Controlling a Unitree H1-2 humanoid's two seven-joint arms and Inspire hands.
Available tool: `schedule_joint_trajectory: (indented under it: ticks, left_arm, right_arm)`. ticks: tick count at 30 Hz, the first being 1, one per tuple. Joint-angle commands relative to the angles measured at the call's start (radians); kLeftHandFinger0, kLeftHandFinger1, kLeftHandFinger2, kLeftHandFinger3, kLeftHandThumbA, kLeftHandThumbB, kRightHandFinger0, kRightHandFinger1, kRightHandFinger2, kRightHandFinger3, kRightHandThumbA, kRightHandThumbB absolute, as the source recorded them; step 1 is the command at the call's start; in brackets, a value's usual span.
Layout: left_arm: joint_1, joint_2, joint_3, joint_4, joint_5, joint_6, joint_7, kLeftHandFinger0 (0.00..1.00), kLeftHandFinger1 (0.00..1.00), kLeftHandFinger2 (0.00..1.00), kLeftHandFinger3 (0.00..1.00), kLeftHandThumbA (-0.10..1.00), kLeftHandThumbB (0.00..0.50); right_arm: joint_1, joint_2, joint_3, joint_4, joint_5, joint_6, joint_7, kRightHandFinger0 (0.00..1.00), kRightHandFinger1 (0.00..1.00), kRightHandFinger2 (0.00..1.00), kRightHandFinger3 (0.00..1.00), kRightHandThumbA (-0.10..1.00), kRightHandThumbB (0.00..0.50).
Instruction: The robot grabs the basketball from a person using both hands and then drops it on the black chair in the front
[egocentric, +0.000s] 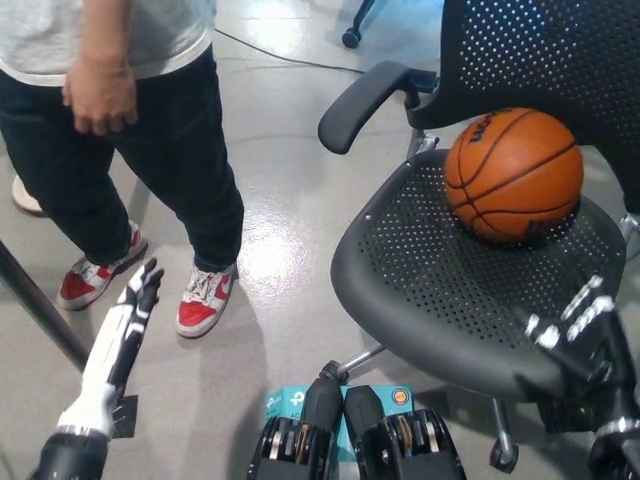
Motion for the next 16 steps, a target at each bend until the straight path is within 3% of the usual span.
schedule_joint_trajectory:
  ticks: [1, 8, 10, 16]
  left_arm:
    - [0.006, -0.006, 0.027, 0.064, -0.042, -0.127, 0.023, 1.0, 1.0, 1.0, 1.0, 1.0, 0.048]
    - [0.003, -0.02, 0.043, 0.115, -0.063, -0.137, 0.006, 1.0, 1.0, 1.0, 1.0, 0.97, 0.013]
    - [0.01, -0.022, 0.046, 0.133, -0.083, -0.133, -0.008, 1.0, 1.0, 1.0, 1.0, 0.96, 0.042]
    - [0.025, -0.02, 0.044, 0.143, -0.092, -0.14, -0.017, 1.0, 1.0, 1.0, 1.0, 0.95, 0.024]
  right_arm:
    - [0.016, 0.014, 0.034, 0.023, 0.012, -0.1, 0.115, 1.0, 1.0, 1.0, 1.0, 1.0, 0.157]
    - [0.035, 0.009, 0.064, 0.037, -0.02, -0.136, 0.139, 1.0, 1.0, 1.0, 1.0, 1.0, 0.175]
    - [0.046, 0.003, 0.072, 0.039, -0.03, -0.149, 0.149, 1.0, 1.0, 1.0, 1.0, 1.0, 0.15]
    - [0.064, 0.002, 0.06, 0.042, -0.008, -0.152, 0.164, 1.0, 1.0, 1.0, 1.0, 1.0, 0.136]
